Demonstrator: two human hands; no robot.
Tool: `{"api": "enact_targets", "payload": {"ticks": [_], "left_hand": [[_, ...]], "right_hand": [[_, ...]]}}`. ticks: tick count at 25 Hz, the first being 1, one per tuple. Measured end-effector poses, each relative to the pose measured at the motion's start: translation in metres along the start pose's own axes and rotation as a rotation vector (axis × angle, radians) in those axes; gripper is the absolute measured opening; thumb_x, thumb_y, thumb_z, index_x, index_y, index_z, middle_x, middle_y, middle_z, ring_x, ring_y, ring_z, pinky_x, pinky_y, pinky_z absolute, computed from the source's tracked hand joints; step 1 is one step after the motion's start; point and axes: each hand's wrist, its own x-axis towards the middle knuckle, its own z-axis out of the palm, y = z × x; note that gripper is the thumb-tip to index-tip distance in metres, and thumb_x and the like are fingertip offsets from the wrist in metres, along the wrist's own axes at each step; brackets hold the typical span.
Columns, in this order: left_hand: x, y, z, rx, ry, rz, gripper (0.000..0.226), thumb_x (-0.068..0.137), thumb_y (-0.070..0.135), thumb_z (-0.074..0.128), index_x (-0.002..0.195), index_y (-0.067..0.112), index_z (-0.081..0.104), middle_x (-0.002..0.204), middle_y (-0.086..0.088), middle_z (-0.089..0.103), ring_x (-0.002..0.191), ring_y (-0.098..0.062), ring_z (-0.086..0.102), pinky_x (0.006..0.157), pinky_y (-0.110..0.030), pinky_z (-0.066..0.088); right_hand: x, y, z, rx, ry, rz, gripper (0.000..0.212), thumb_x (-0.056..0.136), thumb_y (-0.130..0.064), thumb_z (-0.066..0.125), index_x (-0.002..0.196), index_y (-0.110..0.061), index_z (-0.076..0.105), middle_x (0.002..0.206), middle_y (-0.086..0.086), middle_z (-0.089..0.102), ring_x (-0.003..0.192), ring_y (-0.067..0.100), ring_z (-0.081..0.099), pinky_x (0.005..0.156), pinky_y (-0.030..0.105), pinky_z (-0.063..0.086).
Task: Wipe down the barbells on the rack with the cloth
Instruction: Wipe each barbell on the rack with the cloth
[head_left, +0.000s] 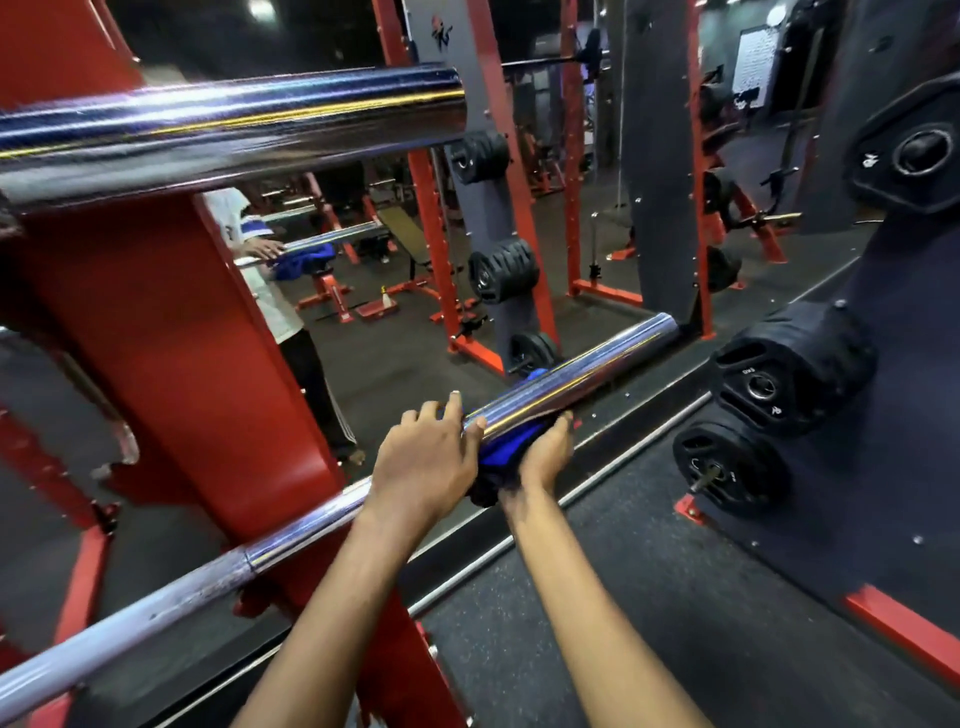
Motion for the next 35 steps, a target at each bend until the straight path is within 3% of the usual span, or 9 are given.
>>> {"api": "enact_targets", "payload": {"ticks": [2,4,6,10,16,23,26,29,35], "left_hand": [[0.001,0.005,0.002,0.07,0.06,0.007,0.071,0.097,0.053,0.009,0.149,0.023,0.046,0.13,-0.007,0.063,0.108,-0.035,0.062,0.085,-0.042,0.05],[0.005,0.01,0.005,0.118,0.104,0.022,0.065,0.099,0.051,0.012,0.15,0.029,0.045,0.126,-0.005,0.065,0.102,-0.033,0.065,0.08,-0.041,0.05],[0.01,0.015,0.004,0.145,0.087,0.06,0.061,0.101,0.051,0.011,0.153,0.034,0.037,0.127,-0.004,0.064,0.101,-0.031,0.066,0.08,-0.04,0.048],[0.017,0.025,0.004,0.135,0.087,0.132,0.055,0.105,0.05,0.01,0.158,0.04,0.02,0.128,-0.002,0.061,0.102,-0.029,0.066,0.078,-0.039,0.047],[0.026,0.044,0.01,0.105,0.069,0.129,0.055,0.106,0.053,0.018,0.159,0.038,0.018,0.131,-0.004,0.058,0.11,-0.03,0.062,0.082,-0.04,0.047],[0.057,0.074,0.02,-0.016,0.169,0.087,0.048,0.101,0.046,0.024,0.128,0.029,0.06,0.112,0.0,0.067,0.101,-0.027,0.065,0.078,-0.041,0.053],[0.074,0.095,0.023,-0.03,0.116,0.122,0.045,0.105,0.046,0.028,0.14,0.029,0.051,0.119,-0.003,0.066,0.106,-0.03,0.065,0.081,-0.041,0.053],[0.077,0.1,0.032,0.066,0.162,0.138,0.051,0.105,0.051,0.026,0.151,0.032,0.039,0.115,-0.004,0.068,0.101,-0.03,0.067,0.075,-0.04,0.053],[0.074,0.098,0.038,0.106,0.273,0.187,0.052,0.105,0.054,0.025,0.152,0.036,0.038,0.106,0.001,0.066,0.086,-0.025,0.067,0.063,-0.039,0.052]], "right_hand": [[0.013,-0.005,-0.006,-0.143,0.14,-0.304,0.018,0.108,-0.033,0.05,0.113,-0.019,0.06,0.122,0.01,0.062,0.112,0.029,0.065,0.105,0.039,0.051],[0.019,-0.019,-0.013,-0.339,0.133,-0.567,0.031,0.103,-0.023,0.061,0.127,-0.002,0.058,0.126,0.009,0.052,0.12,0.031,0.058,0.106,0.021,0.043],[0.023,-0.031,-0.021,-0.52,0.038,-0.829,0.041,0.097,-0.021,0.068,0.13,0.002,0.061,0.129,0.007,0.05,0.124,0.027,0.054,0.105,0.009,0.035],[0.033,-0.051,-0.027,-0.999,-0.239,-1.204,0.041,0.093,-0.025,0.074,0.131,-0.012,0.068,0.137,0.003,0.062,0.125,0.024,0.054,0.111,0.021,0.032],[0.081,-0.104,-0.005,-1.292,-0.259,-1.197,0.035,0.092,-0.047,0.062,0.118,-0.027,0.072,0.13,-0.013,0.067,0.124,0.017,0.059,0.105,0.041,0.035],[0.104,-0.115,-0.012,-1.316,-0.562,-1.45,0.024,0.095,-0.048,0.066,0.105,-0.026,0.071,0.107,-0.011,0.071,0.103,0.018,0.065,0.098,0.039,0.043],[0.134,-0.142,-0.004,-1.329,-0.395,-1.355,0.026,0.095,-0.05,0.063,0.098,-0.026,0.072,0.101,-0.01,0.07,0.1,0.019,0.065,0.097,0.036,0.038],[0.135,-0.143,-0.005,-1.289,-0.254,-1.238,0.03,0.095,-0.049,0.061,0.108,-0.024,0.07,0.113,-0.008,0.071,0.112,0.021,0.062,0.103,0.036,0.035],[0.14,-0.133,-0.035,-1.25,-0.396,-1.346,0.04,0.101,-0.043,0.058,0.133,-0.019,0.063,0.139,-0.004,0.063,0.128,0.02,0.055,0.111,0.04,0.035]]}}
